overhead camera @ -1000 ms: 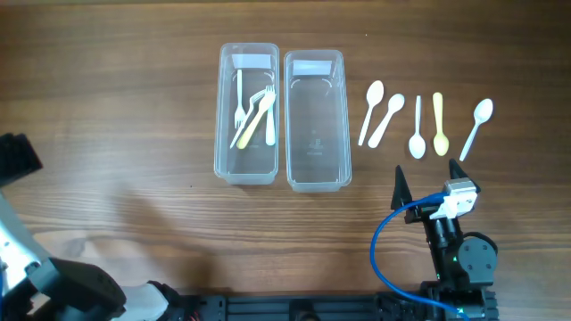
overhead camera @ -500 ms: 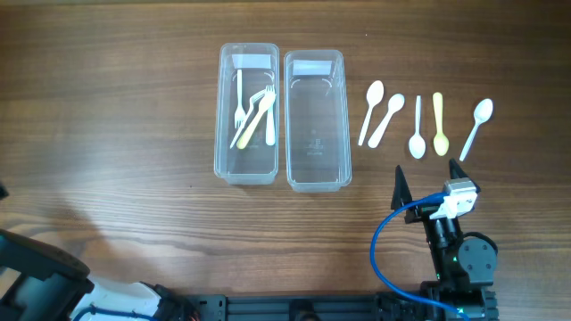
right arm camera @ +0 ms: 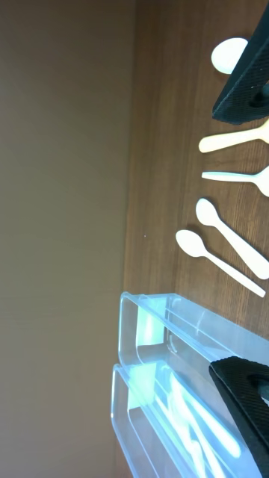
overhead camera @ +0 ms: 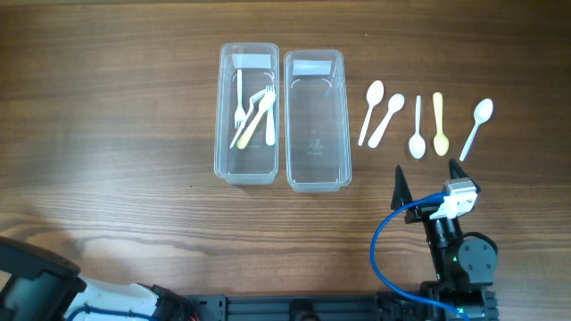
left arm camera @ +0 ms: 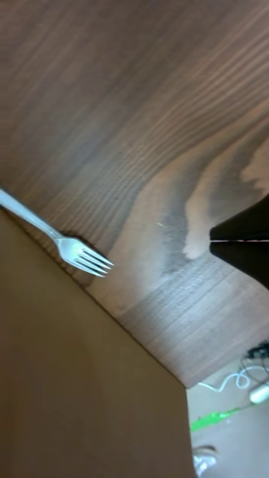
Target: Pack container
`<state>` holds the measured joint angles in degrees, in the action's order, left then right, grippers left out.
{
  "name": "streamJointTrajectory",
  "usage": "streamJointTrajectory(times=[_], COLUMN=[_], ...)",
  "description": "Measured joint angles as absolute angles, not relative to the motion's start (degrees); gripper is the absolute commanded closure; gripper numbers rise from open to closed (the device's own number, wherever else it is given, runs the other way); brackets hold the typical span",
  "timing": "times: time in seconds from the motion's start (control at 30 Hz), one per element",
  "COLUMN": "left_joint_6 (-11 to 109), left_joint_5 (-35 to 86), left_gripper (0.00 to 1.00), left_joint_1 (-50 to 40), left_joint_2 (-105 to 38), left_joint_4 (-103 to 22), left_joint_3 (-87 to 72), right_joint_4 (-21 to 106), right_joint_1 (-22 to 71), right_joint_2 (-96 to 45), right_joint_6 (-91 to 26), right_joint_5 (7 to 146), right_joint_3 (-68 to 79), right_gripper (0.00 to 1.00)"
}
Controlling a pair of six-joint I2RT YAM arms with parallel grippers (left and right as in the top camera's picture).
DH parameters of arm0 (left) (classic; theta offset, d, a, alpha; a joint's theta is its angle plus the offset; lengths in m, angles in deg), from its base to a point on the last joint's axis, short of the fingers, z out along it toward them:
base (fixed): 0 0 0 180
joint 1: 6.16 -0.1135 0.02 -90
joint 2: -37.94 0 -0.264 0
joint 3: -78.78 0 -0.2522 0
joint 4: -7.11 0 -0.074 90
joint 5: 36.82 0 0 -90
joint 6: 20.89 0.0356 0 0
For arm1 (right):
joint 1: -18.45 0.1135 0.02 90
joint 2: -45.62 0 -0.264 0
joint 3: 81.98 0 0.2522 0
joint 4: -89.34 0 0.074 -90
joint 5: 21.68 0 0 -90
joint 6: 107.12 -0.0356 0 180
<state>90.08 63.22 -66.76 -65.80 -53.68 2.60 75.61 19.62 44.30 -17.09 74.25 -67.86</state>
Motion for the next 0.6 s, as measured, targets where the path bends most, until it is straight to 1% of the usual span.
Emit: streamJointTrajectory(times=[0.2,0.43,0.6], left_joint_6=[85.2,82.2,81.9], left_joint_5=[64.3,76.9,81.6], left_gripper=[0.96,0.96,0.96], left_joint_1=[-66.8,-66.4,-65.1], left_joint_2=[-66.1,-69.1,-73.4], left_joint_4=[-49.8,-47.2,-44.4], left_joint_3=[2.6,2.6,2.6], right_joint_4=[75.6,75.6,75.6], right_joint_1=[19.6,19.6,19.6], right_joint_2=[44.3,44.3,44.3], right_joint_6=[-17.1,-17.1,-17.1], right_joint_5=[74.2,74.2,74.2], right_joint_3=[-67.9,-67.9,-67.9], right_gripper=[0.00,0.00,0.00])
